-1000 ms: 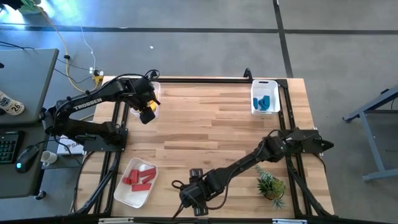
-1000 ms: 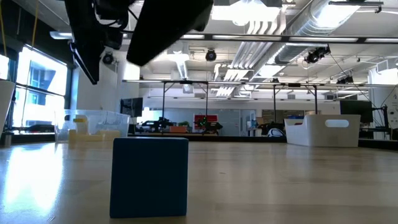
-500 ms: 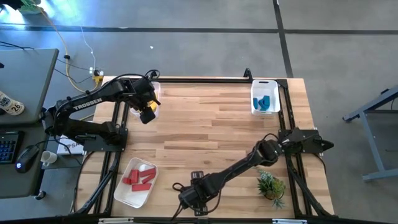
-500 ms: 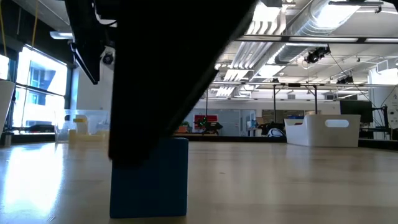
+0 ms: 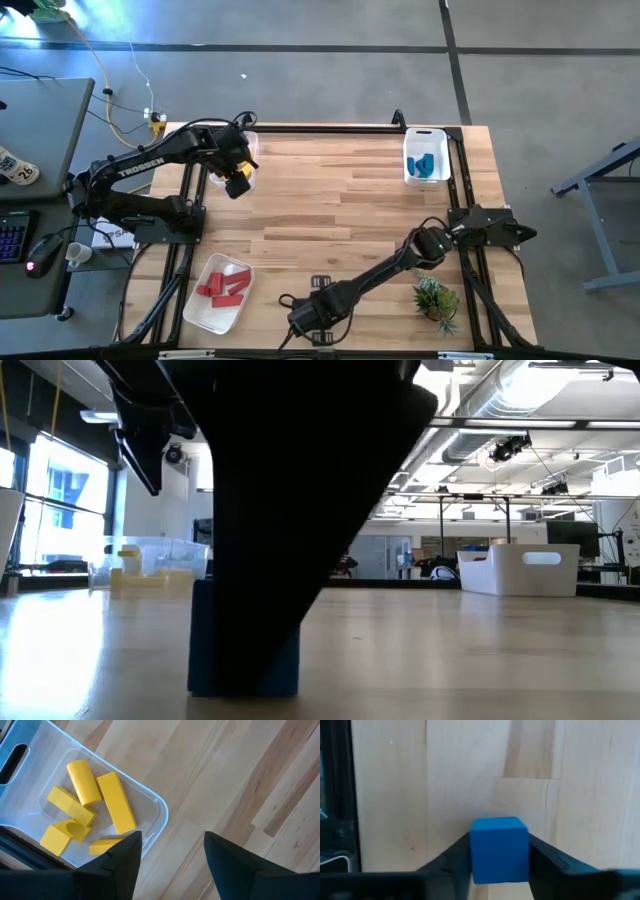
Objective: Sort & place blocks by color
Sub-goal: Put the blue block into the top white bin
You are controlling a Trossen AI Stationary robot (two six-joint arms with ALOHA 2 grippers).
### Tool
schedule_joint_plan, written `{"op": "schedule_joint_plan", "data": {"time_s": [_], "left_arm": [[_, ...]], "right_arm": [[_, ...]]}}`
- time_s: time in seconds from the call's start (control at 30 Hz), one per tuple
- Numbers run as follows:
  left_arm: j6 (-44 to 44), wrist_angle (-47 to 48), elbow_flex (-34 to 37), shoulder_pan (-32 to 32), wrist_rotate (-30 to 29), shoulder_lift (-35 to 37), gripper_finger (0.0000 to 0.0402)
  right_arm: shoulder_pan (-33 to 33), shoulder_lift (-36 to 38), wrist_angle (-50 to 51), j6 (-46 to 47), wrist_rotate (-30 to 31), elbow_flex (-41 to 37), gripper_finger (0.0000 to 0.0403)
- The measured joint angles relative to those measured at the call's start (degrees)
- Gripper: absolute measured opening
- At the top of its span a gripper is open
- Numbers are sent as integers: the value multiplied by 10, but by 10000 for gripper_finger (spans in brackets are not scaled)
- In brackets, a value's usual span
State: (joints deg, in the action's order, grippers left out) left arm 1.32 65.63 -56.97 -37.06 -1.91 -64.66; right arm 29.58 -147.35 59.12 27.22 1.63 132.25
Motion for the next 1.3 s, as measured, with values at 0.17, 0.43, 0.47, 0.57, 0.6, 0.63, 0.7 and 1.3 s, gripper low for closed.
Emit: {"op": "schedule_joint_plan", "data": {"time_s": [0.17,0.43,0.47,0.57,0.6,0.63,0.7,1.3], "left_arm": [[0,-14,0,0,0,0,202],[1,-26,0,0,2,0,202],[1,-26,0,0,2,0,202],[1,-27,0,0,2,0,202],[1,-29,0,0,2,0,202],[0,-30,0,0,2,0,202],[0,-31,0,2,2,0,202],[6,-90,0,10,3,1,202]], "right_arm": [[-1,0,-1,13,-9,1,101],[-14,7,60,60,38,1,101],[-19,7,71,60,48,6,101],[-34,10,125,59,78,21,101],[-40,10,145,55,89,27,101],[-46,14,159,52,96,26,101],[-60,23,186,44,111,19,101],[-211,117,310,-126,318,17,101]]}}
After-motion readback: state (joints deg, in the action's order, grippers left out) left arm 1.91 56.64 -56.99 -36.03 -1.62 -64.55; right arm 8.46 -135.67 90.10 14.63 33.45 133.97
